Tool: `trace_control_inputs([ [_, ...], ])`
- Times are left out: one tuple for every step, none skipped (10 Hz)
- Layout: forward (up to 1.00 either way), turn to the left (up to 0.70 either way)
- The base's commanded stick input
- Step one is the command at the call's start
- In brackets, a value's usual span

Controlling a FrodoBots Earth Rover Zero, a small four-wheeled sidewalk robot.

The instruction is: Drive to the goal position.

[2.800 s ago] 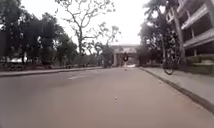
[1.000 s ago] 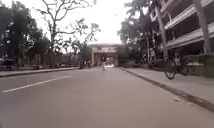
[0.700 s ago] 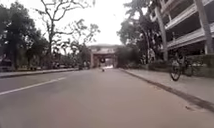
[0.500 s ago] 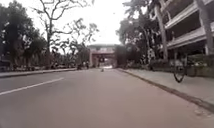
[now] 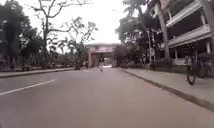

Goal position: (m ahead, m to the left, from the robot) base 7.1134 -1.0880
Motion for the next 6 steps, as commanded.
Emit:
trace_control_inputs([
  [1.00,0.00],
  [1.00,0.00],
  [1.00,0.00],
  [1.00,0.00],
  [1.00,0.00],
  [1.00,0.00],
])
